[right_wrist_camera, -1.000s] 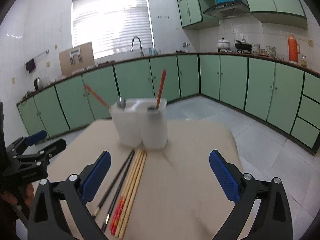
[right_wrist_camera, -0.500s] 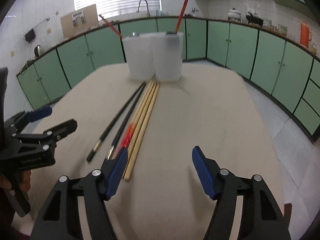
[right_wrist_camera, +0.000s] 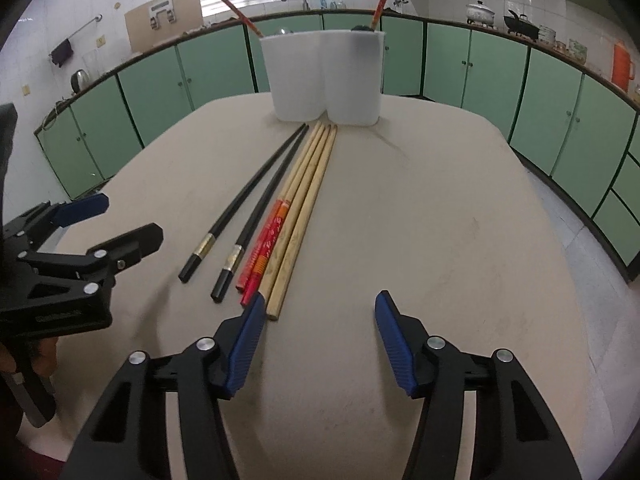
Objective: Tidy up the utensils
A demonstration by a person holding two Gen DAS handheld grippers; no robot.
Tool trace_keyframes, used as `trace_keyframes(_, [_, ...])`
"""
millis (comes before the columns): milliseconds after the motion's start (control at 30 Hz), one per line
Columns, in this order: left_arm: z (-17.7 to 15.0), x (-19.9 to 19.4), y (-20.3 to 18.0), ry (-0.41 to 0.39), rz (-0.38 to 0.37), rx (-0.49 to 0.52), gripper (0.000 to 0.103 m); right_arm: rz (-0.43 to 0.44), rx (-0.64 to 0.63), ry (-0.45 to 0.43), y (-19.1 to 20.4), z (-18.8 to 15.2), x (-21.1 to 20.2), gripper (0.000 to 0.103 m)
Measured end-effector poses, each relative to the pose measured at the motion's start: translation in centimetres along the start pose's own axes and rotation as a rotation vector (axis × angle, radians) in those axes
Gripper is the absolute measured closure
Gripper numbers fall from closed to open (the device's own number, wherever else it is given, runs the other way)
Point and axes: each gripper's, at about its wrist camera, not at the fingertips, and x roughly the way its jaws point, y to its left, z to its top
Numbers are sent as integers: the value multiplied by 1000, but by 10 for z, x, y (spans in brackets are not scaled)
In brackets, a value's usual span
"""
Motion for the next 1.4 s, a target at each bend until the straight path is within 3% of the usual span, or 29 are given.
trace_keyframes(367, [-2, 1, -12, 8, -33, 23, 8, -50, -6, 5, -3, 0, 2, 47])
trace_keyframes(633, [-4, 8, -24, 36, -64, 21, 11, -38, 2, -2, -5, -2, 0, 52])
trace_keyframes(667, [-4, 10, -25, 41, -67, 20, 15, -35, 8, -2, -6, -2, 0, 53])
trace_keyframes(733, [-5, 15, -27, 66, -77, 23, 35, -30, 14, -3, -8, -2, 0, 54])
trace_keyframes(1033, [-7, 19, -32, 88, -96, 22, 50, -8, 10, -6, -4, -4, -1, 59])
trace_keyframes(1400, [-5, 20, -44, 79, -107, 49, 88, 7, -10, -6, 6, -1, 3, 92])
